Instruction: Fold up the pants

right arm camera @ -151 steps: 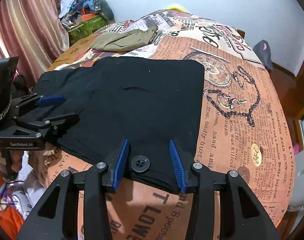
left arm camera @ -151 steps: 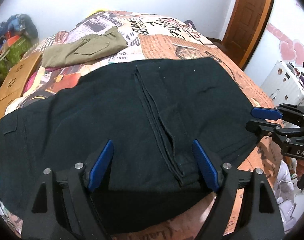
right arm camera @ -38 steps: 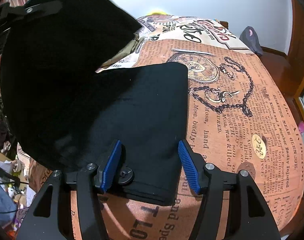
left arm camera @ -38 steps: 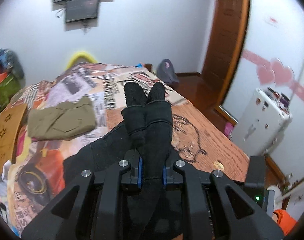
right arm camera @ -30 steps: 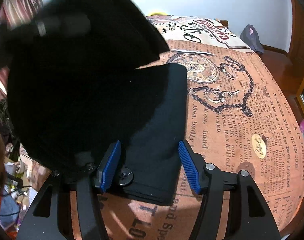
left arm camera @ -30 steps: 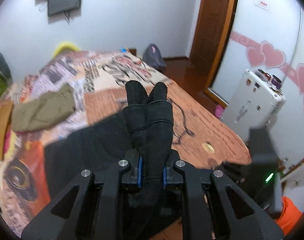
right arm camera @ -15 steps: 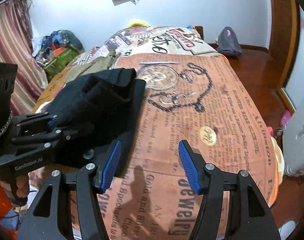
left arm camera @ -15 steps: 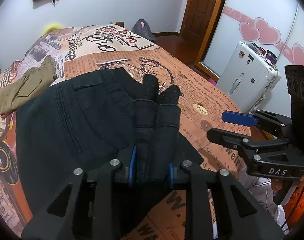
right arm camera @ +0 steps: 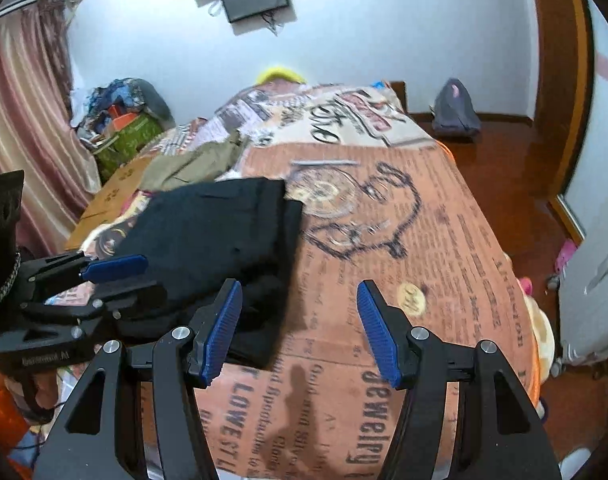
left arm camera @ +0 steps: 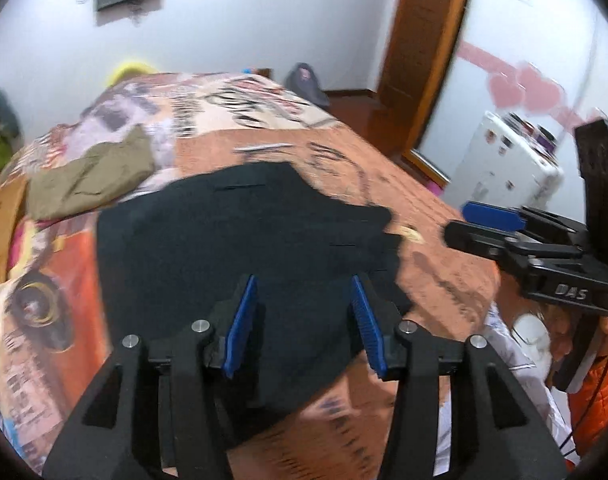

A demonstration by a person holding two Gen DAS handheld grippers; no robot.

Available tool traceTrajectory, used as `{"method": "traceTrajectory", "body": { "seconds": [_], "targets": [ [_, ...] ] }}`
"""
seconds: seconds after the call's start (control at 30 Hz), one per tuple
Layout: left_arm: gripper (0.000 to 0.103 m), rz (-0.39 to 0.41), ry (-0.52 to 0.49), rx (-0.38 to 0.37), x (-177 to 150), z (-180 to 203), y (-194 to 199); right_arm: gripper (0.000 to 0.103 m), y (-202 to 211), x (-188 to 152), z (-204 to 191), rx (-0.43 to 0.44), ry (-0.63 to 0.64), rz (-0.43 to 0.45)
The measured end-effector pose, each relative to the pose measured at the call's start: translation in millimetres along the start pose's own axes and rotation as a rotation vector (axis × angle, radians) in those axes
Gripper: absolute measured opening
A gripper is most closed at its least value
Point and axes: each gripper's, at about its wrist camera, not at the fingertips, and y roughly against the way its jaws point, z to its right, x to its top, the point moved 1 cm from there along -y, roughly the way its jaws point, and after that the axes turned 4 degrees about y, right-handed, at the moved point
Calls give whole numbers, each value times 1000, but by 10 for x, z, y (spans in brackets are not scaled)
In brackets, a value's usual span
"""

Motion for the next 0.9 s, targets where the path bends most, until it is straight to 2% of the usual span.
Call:
{"method": "traceTrajectory", "body": {
  "seconds": [0.13, 0.3, 0.37, 0.53, 0.6, 0.67, 0.8, 0.9],
  "targets": [
    [48, -15, 83, 106, -76, -525, 58, 57, -181, 65, -220, 46, 31, -3],
    [49, -74, 142, 173, -294, -961, -57, 57, -550, 37, -473, 89, 52, -62],
    [55, -87, 164, 169, -391, -1046, -128, 62, -661, -16, -533, 54, 74, -78],
    [56, -89, 191, 153, -499, -1094, -239, 63, -864, -167, -501, 28, 119, -128],
    [56, -94, 182, 149, -466, -1094, -216, 63, -883, -174, -420, 61, 100, -131],
    [56, -81, 162, 183, -364, -1112, -172, 63, -894, -166, -402, 71, 125, -137],
    [56, -35, 136, 264, 29, -1313, -185, 63, -901, -147, -430, 91, 173, -145],
    [56, -20, 130, 297, 345, -1489, -318, 63, -909, -139, -414, 100, 189, -147]
  ]
}}
